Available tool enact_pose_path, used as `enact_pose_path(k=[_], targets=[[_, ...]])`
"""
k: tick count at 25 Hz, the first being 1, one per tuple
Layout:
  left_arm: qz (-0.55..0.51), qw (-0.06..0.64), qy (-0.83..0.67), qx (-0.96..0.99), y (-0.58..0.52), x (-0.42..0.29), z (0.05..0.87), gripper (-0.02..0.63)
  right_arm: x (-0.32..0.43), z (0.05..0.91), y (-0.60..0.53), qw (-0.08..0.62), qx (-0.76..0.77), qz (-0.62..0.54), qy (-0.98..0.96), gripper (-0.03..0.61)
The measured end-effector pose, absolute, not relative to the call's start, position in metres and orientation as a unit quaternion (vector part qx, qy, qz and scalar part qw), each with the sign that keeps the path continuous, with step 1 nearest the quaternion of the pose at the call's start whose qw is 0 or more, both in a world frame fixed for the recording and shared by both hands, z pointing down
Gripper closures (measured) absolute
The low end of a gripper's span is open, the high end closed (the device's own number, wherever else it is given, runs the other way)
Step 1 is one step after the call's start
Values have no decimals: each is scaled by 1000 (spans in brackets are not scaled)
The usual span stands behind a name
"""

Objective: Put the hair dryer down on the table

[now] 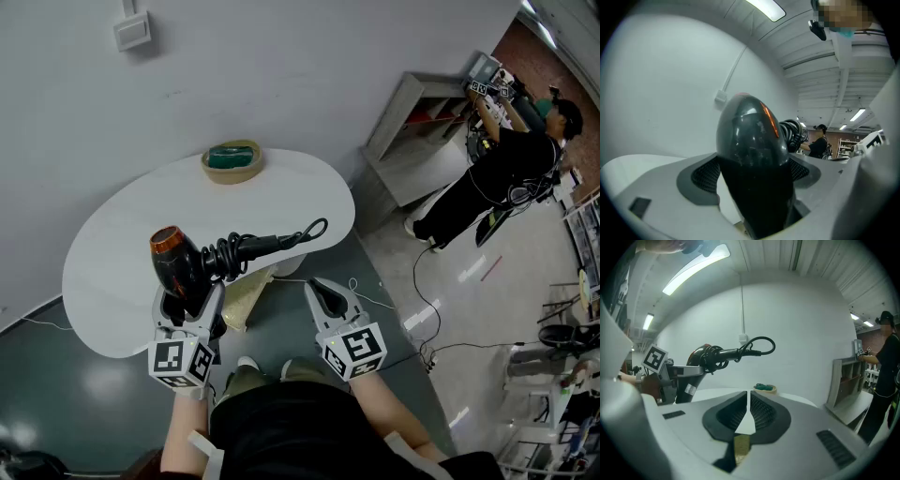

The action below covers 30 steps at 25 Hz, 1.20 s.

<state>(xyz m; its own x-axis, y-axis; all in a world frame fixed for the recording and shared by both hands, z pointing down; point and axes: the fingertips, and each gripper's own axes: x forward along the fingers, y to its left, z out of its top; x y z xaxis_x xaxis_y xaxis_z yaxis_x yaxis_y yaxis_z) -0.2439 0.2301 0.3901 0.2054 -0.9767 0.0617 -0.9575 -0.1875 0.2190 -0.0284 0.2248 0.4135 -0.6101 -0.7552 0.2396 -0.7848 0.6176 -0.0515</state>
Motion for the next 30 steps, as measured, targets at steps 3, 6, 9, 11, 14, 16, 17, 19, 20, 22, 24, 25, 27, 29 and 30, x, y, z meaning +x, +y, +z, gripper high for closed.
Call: enact_pose_path(k=[3, 6, 9, 11, 14, 16, 17, 19, 20, 22, 24, 25, 27, 29, 30], targets=[[-47, 111, -622, 773, 228, -253, 395, 183, -39, 417, 226, 102, 433, 78, -892, 545], [-52, 121, -613, 779, 226, -260, 399, 183, -47, 418, 226, 98, 438, 85, -889, 545], [-59, 124, -602, 787, 220, -265, 403, 183, -53, 420, 225, 84, 443, 98, -887, 545], [-58, 126, -596, 791, 214, -269, 408, 183, -56, 421, 223, 80, 452, 100, -883, 545], [-53, 133, -588, 796, 204, -271, 415, 183, -53, 425, 219, 80, 468, 103, -874, 545], [-51, 135, -582, 800, 195, -260, 416, 183, -40, 428, 210, 78, 478, 106, -869, 545], [-50, 135, -580, 802, 189, -251, 416, 184, -29, 429, 203, 75, 482, 110, -866, 544], [-46, 134, -578, 804, 177, -233, 416, 183, -8, 432, 189, 68, 489, 118, -862, 543], [-45, 133, -579, 803, 173, -229, 416, 183, -2, 433, 185, 64, 489, 122, -861, 543], [-41, 130, -582, 801, 169, -220, 416, 184, 8, 436, 177, 62, 486, 121, -863, 545], [-39, 126, -588, 798, 161, -205, 416, 184, 22, 438, 166, 69, 480, 110, -868, 544], [-40, 125, -592, 795, 157, -197, 416, 184, 30, 439, 159, 70, 476, 106, -870, 544], [-46, 129, -600, 788, 150, -181, 414, 184, 46, 439, 144, 67, 467, 108, -875, 543], [-53, 135, -609, 779, 137, -156, 412, 184, 69, 437, 123, 61, 456, 113, -881, 545], [-55, 137, -614, 775, 128, -140, 410, 184, 83, 436, 110, 59, 449, 113, -884, 543]])
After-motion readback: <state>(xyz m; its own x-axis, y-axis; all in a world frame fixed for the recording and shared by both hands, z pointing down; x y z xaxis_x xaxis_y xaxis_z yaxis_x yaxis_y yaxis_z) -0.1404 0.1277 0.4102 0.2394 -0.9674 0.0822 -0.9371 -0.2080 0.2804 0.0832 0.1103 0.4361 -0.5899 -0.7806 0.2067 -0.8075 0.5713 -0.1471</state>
